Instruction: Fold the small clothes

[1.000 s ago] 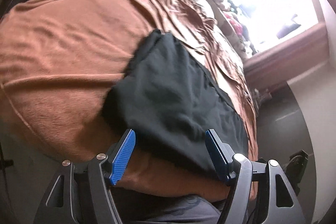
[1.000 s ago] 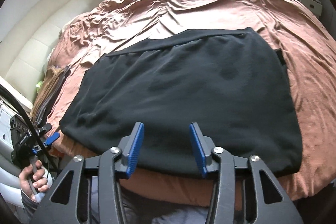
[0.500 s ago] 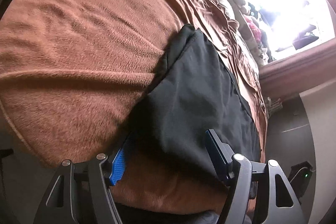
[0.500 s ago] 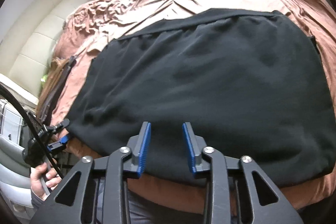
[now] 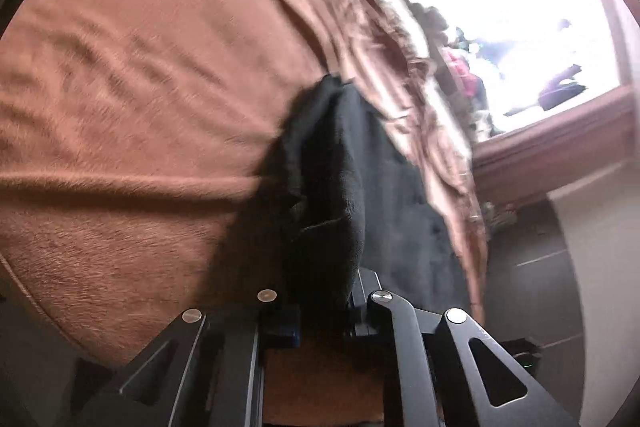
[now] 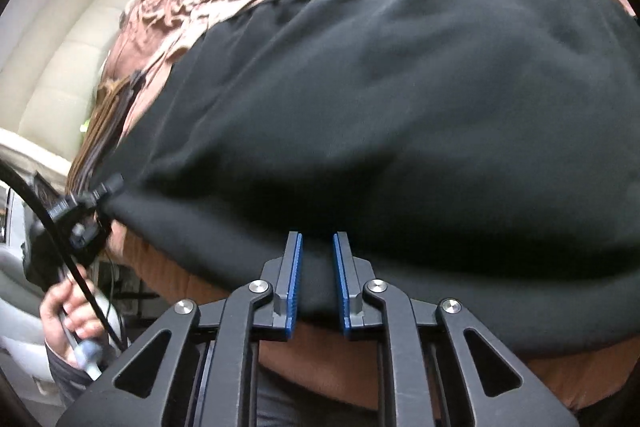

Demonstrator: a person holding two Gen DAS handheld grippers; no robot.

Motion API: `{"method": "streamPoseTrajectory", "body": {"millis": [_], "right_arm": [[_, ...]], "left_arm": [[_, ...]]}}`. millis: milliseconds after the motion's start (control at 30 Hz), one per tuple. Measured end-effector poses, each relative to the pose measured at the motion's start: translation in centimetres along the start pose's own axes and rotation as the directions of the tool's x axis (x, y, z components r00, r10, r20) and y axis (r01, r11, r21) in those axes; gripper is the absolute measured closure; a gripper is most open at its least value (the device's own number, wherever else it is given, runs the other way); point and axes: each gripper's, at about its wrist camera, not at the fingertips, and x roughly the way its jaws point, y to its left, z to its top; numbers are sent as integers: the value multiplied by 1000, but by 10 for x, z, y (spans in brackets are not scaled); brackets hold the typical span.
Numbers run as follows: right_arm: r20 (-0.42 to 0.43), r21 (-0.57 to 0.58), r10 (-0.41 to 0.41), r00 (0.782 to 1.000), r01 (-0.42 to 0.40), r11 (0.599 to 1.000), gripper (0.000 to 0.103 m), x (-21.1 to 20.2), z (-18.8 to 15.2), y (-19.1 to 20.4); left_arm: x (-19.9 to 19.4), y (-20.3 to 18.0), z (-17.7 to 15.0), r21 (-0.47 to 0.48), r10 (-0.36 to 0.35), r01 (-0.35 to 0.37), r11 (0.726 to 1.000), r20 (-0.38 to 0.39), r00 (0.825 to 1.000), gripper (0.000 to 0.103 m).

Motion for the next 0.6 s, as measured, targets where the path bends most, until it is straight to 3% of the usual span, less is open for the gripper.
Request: {"method": "streamPoseTrajectory", "body": {"millis": [133, 433, 533, 600], "right_arm": [[-26, -11, 22, 999, -22, 1000, 93, -7, 4, 2], [79, -31, 28, 996, -26, 999, 93, -23, 37, 5], [57, -30, -4, 998, 6, 1000, 93, -7, 50, 1], [-1, -19, -19, 1000, 19, 1000, 94, 19, 54, 3]], "left_arm": [[-7, -13, 4, 13, -44, 44, 999, 8, 999, 89], [-6, -24, 5, -15, -106, 106, 994, 17, 994, 89], [-7, -25, 7, -21, -117, 117, 993, 19, 993, 89], [-7, -25, 7, -23, -125, 125, 992, 19, 992, 89]]}}
